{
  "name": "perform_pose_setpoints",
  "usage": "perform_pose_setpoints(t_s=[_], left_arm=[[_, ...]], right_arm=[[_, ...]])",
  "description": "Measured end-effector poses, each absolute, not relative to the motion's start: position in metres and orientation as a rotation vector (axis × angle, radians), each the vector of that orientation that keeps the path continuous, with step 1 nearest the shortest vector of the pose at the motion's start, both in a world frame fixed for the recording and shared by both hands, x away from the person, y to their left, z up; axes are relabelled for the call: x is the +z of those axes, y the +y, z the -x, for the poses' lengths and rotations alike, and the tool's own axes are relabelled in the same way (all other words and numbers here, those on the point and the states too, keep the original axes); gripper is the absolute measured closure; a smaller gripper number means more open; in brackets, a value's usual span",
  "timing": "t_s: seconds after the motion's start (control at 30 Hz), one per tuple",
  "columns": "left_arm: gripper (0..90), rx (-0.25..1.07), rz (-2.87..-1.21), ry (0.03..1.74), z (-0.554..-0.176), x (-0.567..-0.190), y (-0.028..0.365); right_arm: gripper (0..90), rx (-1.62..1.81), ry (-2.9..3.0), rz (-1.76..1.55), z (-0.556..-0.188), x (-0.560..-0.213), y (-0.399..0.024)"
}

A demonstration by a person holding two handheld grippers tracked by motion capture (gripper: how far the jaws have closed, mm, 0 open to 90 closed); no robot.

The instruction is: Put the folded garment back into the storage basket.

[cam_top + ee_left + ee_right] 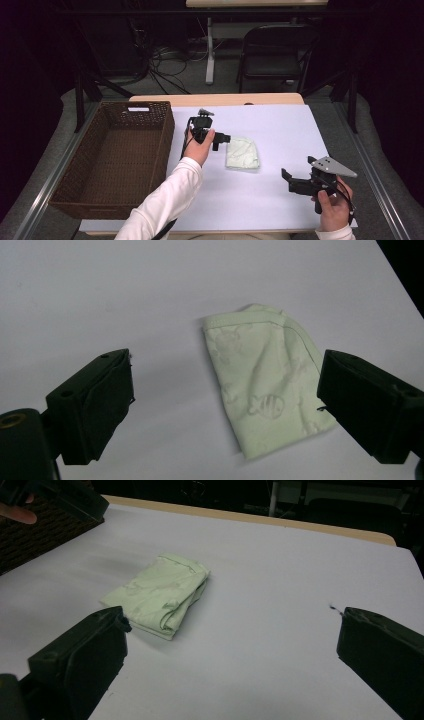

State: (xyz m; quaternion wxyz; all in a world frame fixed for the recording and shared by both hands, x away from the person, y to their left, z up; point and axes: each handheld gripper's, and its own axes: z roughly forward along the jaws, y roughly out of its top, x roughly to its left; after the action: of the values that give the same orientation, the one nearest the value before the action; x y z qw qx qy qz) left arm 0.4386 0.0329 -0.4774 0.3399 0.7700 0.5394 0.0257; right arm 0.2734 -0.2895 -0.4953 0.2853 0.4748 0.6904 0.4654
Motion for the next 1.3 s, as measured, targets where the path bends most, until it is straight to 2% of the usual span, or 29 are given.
perform_pose_setpoints(t_s=[0.6, 1.07, 1.3], left_arm=[[7.4, 0.002, -2.096, 1.373, -0.44, -0.492, 0.004], [8.0, -0.109, -2.056, 1.474, -0.445, -0.511, -0.005], [9.7, -0.123, -2.067, 1.481, -0.445, -0.519, -0.006]], right_arm=[[0.0, 1.239, 1.849, -1.268, -0.274, -0.496, -0.291], [0.0, 1.243, 1.851, -1.282, -0.276, -0.497, -0.291], [0.0, 1.243, 1.856, -1.288, -0.276, -0.497, -0.291]])
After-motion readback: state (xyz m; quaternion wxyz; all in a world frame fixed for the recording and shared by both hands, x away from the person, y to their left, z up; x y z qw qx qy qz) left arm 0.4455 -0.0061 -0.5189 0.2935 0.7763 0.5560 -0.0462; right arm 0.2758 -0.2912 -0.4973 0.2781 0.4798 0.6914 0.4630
